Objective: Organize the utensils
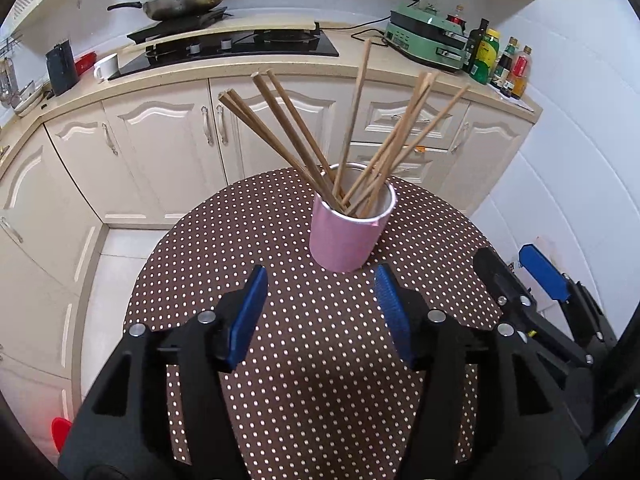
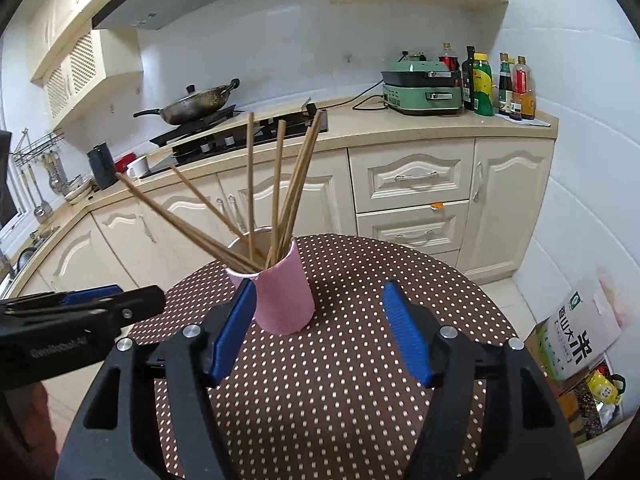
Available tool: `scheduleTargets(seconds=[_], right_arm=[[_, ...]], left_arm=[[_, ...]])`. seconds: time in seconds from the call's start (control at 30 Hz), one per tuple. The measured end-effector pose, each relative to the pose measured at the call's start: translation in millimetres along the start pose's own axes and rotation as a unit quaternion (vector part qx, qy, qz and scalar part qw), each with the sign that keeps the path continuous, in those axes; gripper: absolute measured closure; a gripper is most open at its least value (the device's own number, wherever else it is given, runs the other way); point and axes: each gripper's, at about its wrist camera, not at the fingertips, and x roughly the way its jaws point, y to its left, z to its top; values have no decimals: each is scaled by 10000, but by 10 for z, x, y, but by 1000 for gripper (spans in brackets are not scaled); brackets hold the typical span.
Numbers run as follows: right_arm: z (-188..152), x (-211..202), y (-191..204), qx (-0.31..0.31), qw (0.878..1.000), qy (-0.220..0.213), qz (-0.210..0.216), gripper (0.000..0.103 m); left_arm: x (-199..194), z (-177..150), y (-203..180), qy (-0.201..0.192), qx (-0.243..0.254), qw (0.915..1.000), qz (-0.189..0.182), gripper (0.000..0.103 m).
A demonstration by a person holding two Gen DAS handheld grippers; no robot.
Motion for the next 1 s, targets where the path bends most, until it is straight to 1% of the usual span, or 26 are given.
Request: scheduleTargets(seconds=[0.13,0.27,0.33,0.4,0.53,0.63,0.73,0.77,0.83,0.93,1.0], right_arm=[[7,-219,7,-81,9999,25,85,39],[33,-446,15,-202,9997,-14,133,37],[60,-550,15,-236,9996,-51,169,34],[100,-659,6,-243,9994,-88,237,33],[170,-836,20,-295,9990,-127,311,30],[233,-954,14,-284,9987,-124,411,28],[303,-1044,21,-285,9986,-48,433,26],[318,-1077,29,-304,9986,-73,432,25],[348,-1142,43,-359,9984,-131,423,21],[411,-1264,66,-436,9980,-238,400,19],[433,-1336,68,-452,9978,-311,373,18]], left_arm=[[-162,-94,-75,-71,86,9999,30,44],[-320,-159,-125,-120,34,9999,31,43],[-423,-194,-158,-185,86,9998,28,40],[-526,-227,-201,-229,218,9994,126,38],[-747,-265,-223,-346,286,9989,116,32],[-896,-289,-251,-487,382,9978,246,29],[-1038,-290,-268,-611,349,9971,278,27],[-1082,-283,-272,-644,328,9970,281,27],[-1184,-271,-284,-726,300,9965,301,23],[-1297,-246,-321,-789,331,9958,322,19],[-1378,-225,-346,-891,311,9950,330,19]])
